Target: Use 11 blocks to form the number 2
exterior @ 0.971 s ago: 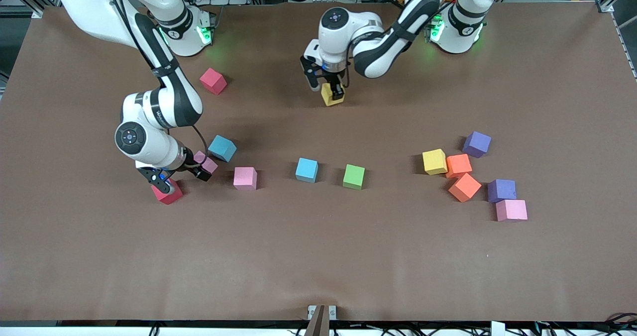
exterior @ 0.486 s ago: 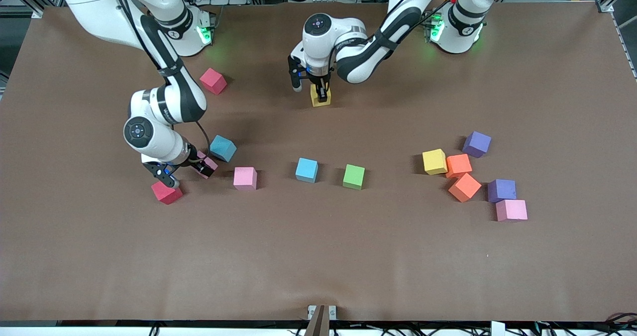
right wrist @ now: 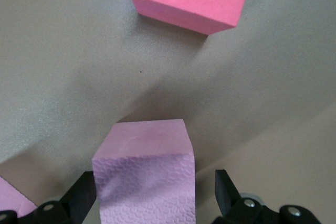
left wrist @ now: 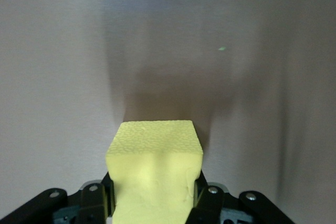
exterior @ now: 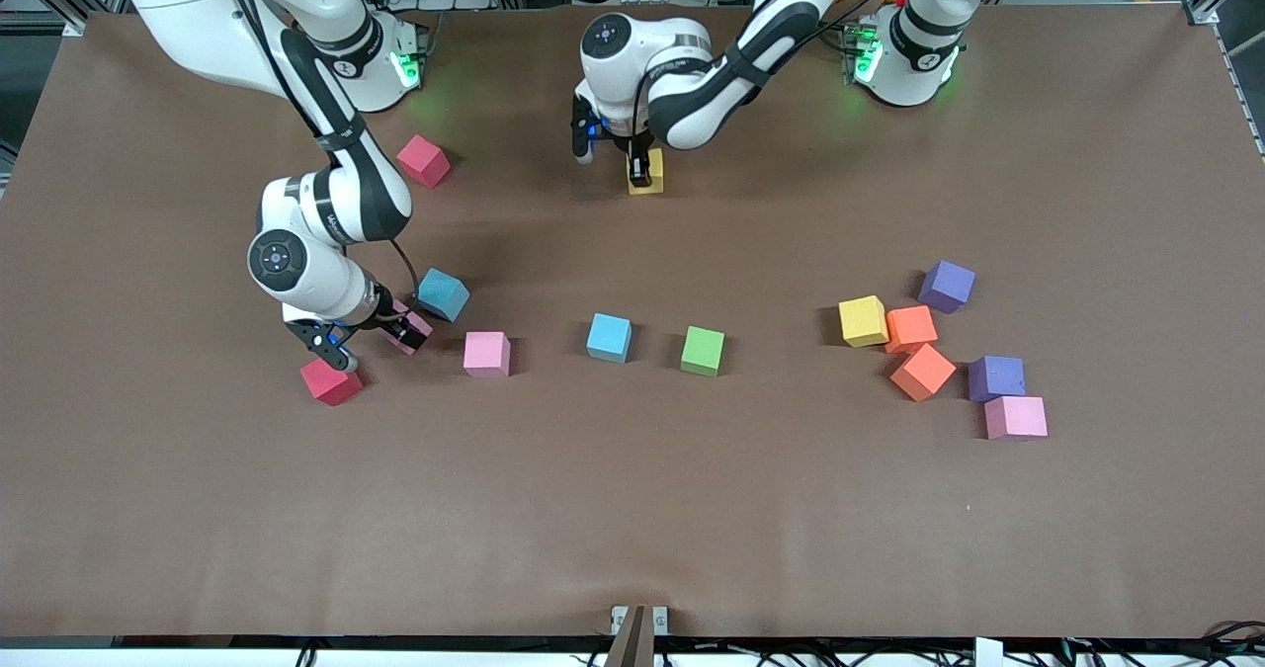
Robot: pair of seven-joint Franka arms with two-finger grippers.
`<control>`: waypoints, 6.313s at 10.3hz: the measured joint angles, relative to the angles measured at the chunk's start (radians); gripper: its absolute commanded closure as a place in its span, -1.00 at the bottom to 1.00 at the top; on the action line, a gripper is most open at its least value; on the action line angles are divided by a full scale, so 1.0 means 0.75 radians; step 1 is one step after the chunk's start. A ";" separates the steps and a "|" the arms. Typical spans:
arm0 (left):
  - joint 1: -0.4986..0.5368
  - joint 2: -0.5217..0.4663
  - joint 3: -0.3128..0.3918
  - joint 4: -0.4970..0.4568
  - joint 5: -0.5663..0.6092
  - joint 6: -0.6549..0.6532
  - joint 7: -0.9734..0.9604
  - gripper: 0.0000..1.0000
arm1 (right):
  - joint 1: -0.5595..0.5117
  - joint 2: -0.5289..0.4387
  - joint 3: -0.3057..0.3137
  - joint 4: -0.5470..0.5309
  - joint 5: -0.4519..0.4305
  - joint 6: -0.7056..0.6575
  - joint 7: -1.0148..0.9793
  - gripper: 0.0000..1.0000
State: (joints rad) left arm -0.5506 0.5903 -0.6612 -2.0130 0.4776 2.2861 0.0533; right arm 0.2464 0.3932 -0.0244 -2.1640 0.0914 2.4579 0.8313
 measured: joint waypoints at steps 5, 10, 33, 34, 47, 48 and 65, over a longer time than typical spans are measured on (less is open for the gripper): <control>-0.001 0.022 -0.003 0.042 -0.009 -0.010 0.008 0.36 | 0.000 0.000 -0.002 -0.004 0.000 0.003 0.000 -1.00; -0.009 0.052 -0.004 0.068 0.016 -0.009 0.053 0.38 | 0.000 0.000 -0.005 -0.005 0.000 0.006 0.000 -1.00; 0.177 -0.227 0.103 0.119 -0.045 -0.136 -0.027 -1.00 | 0.002 -0.192 -0.001 0.062 0.003 -0.251 0.032 1.00; 0.178 -0.249 0.184 0.139 -0.074 -0.155 -0.098 -1.00 | 0.017 -0.249 0.007 0.063 0.005 -0.306 0.100 1.00; 0.199 -0.004 0.605 0.569 -0.422 -0.227 -0.814 -1.00 | 0.634 -0.275 0.033 -0.002 0.170 -0.443 1.047 1.00; 0.182 0.023 0.605 0.600 -0.422 -0.227 -0.814 -1.00 | 0.665 -0.275 0.046 -0.020 0.183 -0.435 1.118 1.00; 0.108 0.276 0.604 0.665 -0.422 0.047 -0.605 -1.00 | 0.739 -0.277 0.273 -0.378 0.321 0.205 1.817 1.00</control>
State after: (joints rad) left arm -0.4695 0.7973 -0.2082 -1.5145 0.1612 2.3217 -0.4006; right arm 0.8006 0.1856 0.1805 -2.4474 0.3322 2.6116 2.1940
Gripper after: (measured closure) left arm 0.000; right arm 0.458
